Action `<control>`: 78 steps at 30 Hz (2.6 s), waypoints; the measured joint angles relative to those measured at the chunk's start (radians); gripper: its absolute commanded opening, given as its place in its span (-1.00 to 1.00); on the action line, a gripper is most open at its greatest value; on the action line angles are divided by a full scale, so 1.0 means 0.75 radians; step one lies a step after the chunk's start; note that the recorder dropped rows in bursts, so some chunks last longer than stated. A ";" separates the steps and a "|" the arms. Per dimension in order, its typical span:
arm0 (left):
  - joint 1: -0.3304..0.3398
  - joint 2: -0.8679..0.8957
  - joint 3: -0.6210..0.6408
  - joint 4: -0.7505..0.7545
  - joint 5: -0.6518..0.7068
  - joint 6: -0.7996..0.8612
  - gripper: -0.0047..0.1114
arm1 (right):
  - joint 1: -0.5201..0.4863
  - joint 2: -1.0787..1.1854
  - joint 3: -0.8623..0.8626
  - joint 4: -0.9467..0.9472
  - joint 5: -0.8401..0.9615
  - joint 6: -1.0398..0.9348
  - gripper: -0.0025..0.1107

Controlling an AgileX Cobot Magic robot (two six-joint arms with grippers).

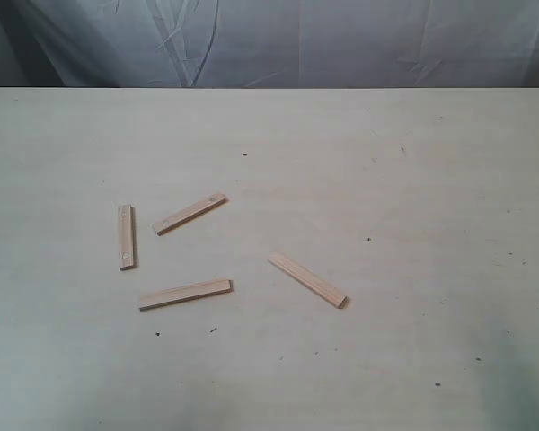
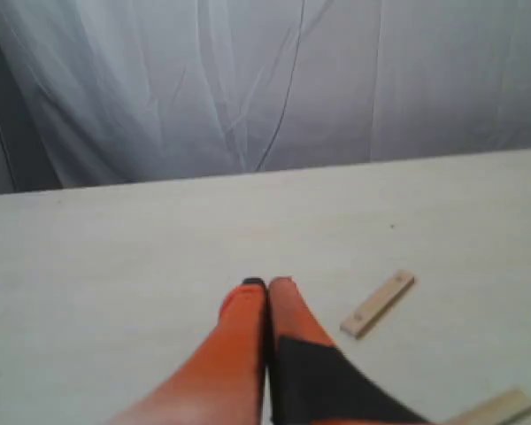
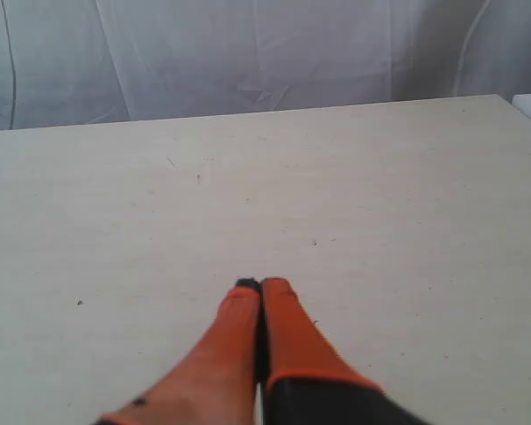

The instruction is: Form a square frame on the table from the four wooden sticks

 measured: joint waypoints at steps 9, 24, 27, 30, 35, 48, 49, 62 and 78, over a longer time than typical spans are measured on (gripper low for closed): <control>0.000 0.000 0.000 -0.145 -0.574 -0.028 -0.92 | 0.000 0.000 0.000 0.000 0.000 0.000 -0.97; 0.000 0.796 -0.946 -0.387 0.249 0.339 -0.92 | 0.000 0.000 0.000 0.002 -0.491 0.000 -0.97; -0.002 1.124 -1.095 -0.212 0.518 0.227 -0.92 | 0.000 0.000 0.000 0.002 -0.574 0.000 -0.97; -0.003 1.402 -1.136 -0.070 0.625 0.100 -0.92 | 0.000 0.000 0.000 0.026 -0.622 0.000 -0.97; -0.003 1.704 -1.136 -0.012 0.620 0.005 -0.92 | 0.000 0.012 -0.011 0.232 -0.614 0.059 -0.97; 0.204 2.031 -1.144 -0.074 0.355 -0.062 -0.92 | 0.158 1.350 -0.986 0.420 0.228 -0.416 -0.97; 0.237 2.045 -1.144 -0.096 0.355 -0.062 -0.92 | 0.195 1.501 -1.100 0.454 0.293 -0.476 -0.97; 0.326 2.150 -1.144 -0.191 0.298 -0.037 -0.92 | 0.761 2.989 -2.547 0.394 0.971 -0.575 -0.97; 0.350 2.173 -1.144 -0.251 0.234 -0.035 -0.92 | 0.970 3.479 -3.173 0.114 1.029 -0.294 -0.97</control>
